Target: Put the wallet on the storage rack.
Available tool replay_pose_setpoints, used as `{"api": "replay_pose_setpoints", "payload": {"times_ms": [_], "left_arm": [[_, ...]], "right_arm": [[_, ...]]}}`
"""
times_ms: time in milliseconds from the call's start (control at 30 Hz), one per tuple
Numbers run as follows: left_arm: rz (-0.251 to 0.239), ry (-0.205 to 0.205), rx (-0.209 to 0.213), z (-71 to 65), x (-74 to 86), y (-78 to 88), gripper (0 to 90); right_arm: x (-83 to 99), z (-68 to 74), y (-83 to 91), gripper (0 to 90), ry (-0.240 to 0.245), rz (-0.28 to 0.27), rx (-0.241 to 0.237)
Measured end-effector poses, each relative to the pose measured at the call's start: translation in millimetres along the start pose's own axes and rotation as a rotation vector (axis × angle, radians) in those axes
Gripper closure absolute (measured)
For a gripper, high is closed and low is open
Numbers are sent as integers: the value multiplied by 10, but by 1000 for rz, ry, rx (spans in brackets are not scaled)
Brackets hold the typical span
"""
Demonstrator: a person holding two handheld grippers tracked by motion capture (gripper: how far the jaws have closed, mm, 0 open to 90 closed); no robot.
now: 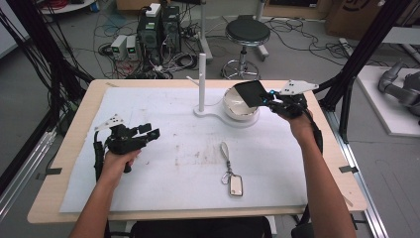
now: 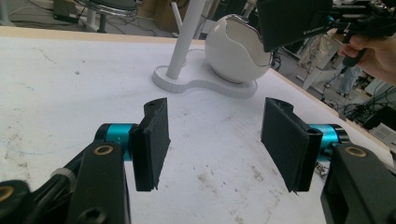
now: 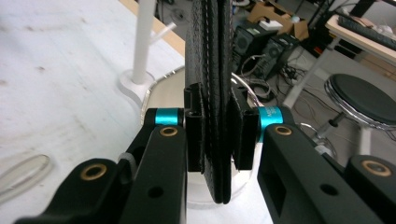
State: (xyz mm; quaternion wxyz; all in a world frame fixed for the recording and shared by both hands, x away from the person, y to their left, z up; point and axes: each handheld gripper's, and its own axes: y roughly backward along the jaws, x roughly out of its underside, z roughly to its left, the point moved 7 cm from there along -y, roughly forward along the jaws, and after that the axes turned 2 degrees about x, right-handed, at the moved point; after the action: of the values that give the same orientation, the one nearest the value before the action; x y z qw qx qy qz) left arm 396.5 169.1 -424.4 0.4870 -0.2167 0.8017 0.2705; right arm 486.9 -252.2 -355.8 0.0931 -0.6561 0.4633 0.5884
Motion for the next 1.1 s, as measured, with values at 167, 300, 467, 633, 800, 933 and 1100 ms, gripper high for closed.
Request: {"api": "replay_pose_setpoints", "payload": {"times_ms": [167, 300, 467, 633, 800, 933, 1100], "left_arm": [[2, 7, 1, 9, 7, -11, 418], [5, 10, 4, 7, 16, -23, 418], [4, 13, 4, 10, 19, -22, 418], [5, 15, 5, 12, 24, -22, 418], [5, 19, 5, 14, 28, -19, 418], [6, 23, 6, 17, 34, -20, 418], [6, 23, 5, 22, 33, -16, 419]], "right_arm": [[41, -34, -84, 794, 40, 42, 22], [31, -24, -176, 791, 108, 79, 42], [44, 3, -264, 787, 156, 112, 61], [41, 77, -379, 751, 190, 123, 67], [74, 146, -452, 758, 210, 155, 51], [80, 198, -509, 777, 286, 170, 54], [70, 187, -535, 780, 299, 162, 84]]}}
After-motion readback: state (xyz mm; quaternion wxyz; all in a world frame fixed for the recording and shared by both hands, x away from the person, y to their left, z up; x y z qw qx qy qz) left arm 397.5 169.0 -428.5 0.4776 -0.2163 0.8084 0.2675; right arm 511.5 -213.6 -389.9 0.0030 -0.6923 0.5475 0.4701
